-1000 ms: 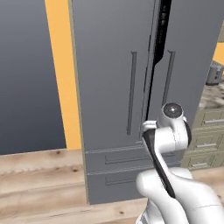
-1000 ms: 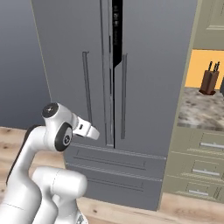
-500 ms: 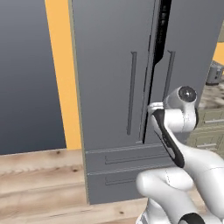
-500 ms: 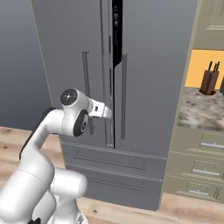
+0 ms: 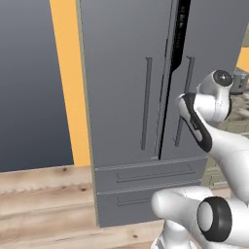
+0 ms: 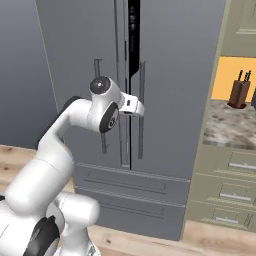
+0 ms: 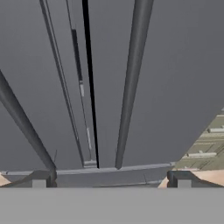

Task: Move the hot dog bun to the plate on the dining table and place the condiment next to that plate. Then navigate to the fridge and take the sausage and place it on the plate as well.

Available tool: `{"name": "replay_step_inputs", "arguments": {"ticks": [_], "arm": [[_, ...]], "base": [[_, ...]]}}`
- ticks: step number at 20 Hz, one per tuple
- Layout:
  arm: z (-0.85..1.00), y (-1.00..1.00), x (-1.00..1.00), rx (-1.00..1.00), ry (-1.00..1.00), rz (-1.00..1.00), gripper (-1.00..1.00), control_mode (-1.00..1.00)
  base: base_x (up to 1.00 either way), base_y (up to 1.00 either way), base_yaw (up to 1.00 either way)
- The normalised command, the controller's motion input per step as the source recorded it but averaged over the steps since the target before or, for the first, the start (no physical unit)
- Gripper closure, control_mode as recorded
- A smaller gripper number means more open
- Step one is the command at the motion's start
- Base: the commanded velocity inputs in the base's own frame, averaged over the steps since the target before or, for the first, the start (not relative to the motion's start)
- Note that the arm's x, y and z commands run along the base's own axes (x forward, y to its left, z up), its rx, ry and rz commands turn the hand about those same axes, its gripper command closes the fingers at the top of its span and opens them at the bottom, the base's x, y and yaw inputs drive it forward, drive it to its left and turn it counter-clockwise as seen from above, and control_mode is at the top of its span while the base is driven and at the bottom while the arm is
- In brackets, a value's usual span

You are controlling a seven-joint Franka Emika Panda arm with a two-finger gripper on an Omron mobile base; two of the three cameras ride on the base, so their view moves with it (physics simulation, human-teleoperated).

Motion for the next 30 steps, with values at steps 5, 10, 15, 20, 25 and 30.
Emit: {"name": "replay_step_inputs", "arguments": {"ticks": [5, 10, 15, 20, 25, 30], "arm": [[0.12, -0.24, 0.25, 0.00, -0.06, 0.07, -1.00, -1.00], [0.00, -0.04, 0.45, 0.00, -0.08, 0.03, -1.00, -1.00], [0.00, 0.00, 0.51, 0.00, -0.01, 0.00, -1.00, -1.00], [0.00, -0.06, 0.58, 0.00, 0.00, 0.00, -1.00, -1.00], [0.00, -0.22, 0.47, 0.00, 0.00, 0.00, -1.00, -1.00], [0.00, -0.27, 0.35, 0.00, 0.00, 0.00, -1.00, -1.00]], "base": [[0.00, 0.00, 0.00], [0.00, 0.00, 0.00], [0.00, 0.00, 0.00], [0.00, 0.00, 0.00], [0.00, 0.00, 0.00], [0.00, 0.00, 0.00]]}}
